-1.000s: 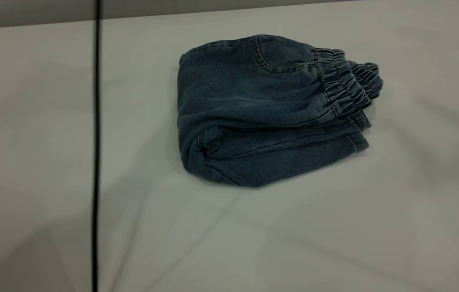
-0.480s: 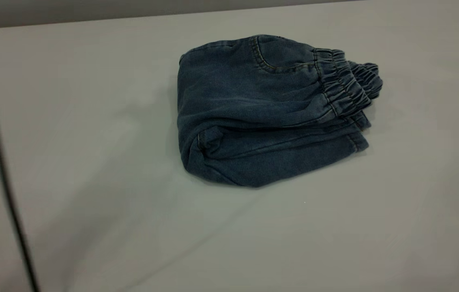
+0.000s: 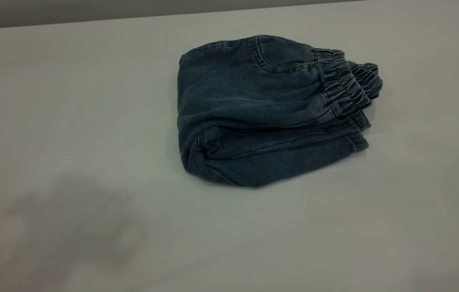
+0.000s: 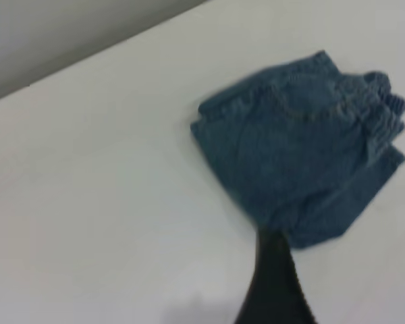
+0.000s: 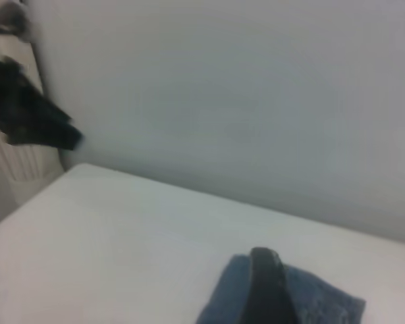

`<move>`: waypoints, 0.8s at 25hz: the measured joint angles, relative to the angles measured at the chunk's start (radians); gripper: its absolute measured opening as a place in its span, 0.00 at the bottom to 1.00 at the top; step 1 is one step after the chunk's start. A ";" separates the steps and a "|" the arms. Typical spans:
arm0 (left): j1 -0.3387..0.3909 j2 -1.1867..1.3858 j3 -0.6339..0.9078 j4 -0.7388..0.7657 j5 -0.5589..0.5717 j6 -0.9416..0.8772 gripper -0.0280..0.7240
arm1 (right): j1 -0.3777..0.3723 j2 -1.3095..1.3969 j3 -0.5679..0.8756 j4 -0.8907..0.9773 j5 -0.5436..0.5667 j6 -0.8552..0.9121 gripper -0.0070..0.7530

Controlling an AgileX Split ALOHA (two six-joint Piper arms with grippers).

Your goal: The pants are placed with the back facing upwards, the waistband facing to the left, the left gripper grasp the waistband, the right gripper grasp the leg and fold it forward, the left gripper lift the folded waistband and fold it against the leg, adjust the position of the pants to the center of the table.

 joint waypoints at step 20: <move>0.000 -0.631 0.594 0.011 -0.001 0.005 0.65 | 0.000 -0.502 0.721 -0.240 -0.095 0.003 0.57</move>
